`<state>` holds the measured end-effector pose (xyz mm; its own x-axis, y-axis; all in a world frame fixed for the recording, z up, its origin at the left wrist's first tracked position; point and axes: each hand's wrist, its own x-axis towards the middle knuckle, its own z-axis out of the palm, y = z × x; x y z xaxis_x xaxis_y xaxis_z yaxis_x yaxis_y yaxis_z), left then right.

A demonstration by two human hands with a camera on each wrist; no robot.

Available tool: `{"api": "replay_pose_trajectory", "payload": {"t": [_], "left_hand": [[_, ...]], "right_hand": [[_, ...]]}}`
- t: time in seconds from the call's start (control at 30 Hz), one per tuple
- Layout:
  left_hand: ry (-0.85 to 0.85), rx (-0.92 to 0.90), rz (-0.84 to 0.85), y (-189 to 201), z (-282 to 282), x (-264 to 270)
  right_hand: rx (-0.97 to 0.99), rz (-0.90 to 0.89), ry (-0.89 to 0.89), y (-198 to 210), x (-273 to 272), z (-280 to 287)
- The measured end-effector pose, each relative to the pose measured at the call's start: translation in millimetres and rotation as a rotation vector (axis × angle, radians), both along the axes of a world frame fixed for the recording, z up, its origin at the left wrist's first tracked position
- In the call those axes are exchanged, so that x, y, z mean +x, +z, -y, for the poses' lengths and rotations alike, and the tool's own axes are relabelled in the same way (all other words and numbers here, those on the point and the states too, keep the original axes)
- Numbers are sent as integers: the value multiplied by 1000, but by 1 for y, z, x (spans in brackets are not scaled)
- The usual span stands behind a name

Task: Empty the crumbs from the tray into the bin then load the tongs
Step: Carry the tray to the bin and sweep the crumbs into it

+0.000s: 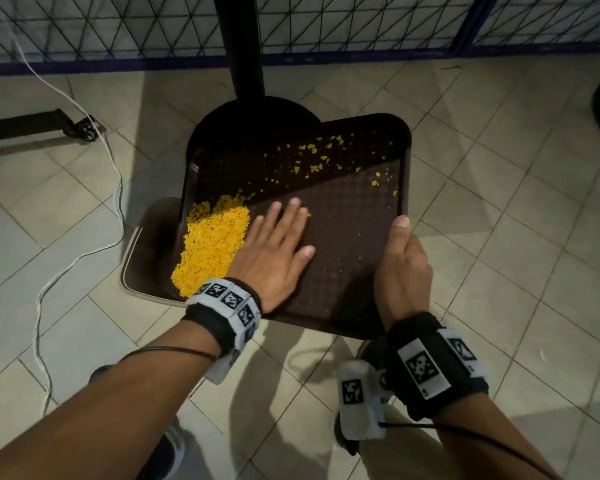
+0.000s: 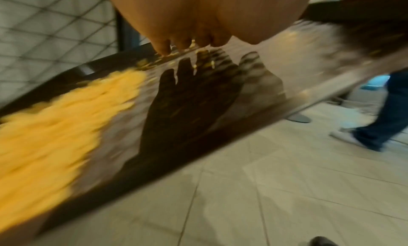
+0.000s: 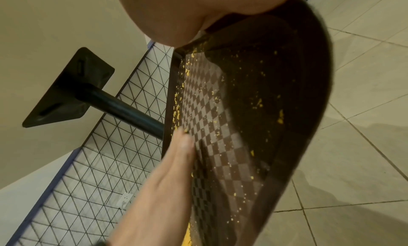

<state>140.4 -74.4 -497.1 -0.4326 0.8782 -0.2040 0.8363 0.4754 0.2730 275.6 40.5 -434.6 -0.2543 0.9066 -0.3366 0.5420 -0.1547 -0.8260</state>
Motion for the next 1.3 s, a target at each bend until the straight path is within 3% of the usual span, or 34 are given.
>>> {"api": "replay_pose_trajectory", "payload": {"t": [0.1, 0.2, 0.43, 0.63, 0.7, 0.9, 1.07, 1.2, 1.3], "left_hand": [[-259, 145, -41, 22, -35, 31], [-353, 85, -40, 29, -71, 43], [-166, 116, -38, 29, -101, -9], [164, -57, 5, 4, -60, -48], [144, -42, -34, 5, -52, -42], [-205, 180, -60, 33, -100, -2], [-88, 172, -11, 31, -125, -23], [-65, 130, 5, 15, -108, -48], [64, 60, 48, -3, -88, -67]], "right_hand": [[-11, -26, -1, 0, 0, 3], [-2, -40, -19, 0, 1, 4], [26, -33, -5, -1, -3, 4], [-3, -9, 13, -2, -2, 2], [-13, -3, 15, -2, -1, 1], [0, 1, -8, -2, -4, 3], [90, 24, 30, -4, -5, 2], [111, 25, 40, -9, -4, 1], [129, 31, 50, -12, -2, 2]]}}
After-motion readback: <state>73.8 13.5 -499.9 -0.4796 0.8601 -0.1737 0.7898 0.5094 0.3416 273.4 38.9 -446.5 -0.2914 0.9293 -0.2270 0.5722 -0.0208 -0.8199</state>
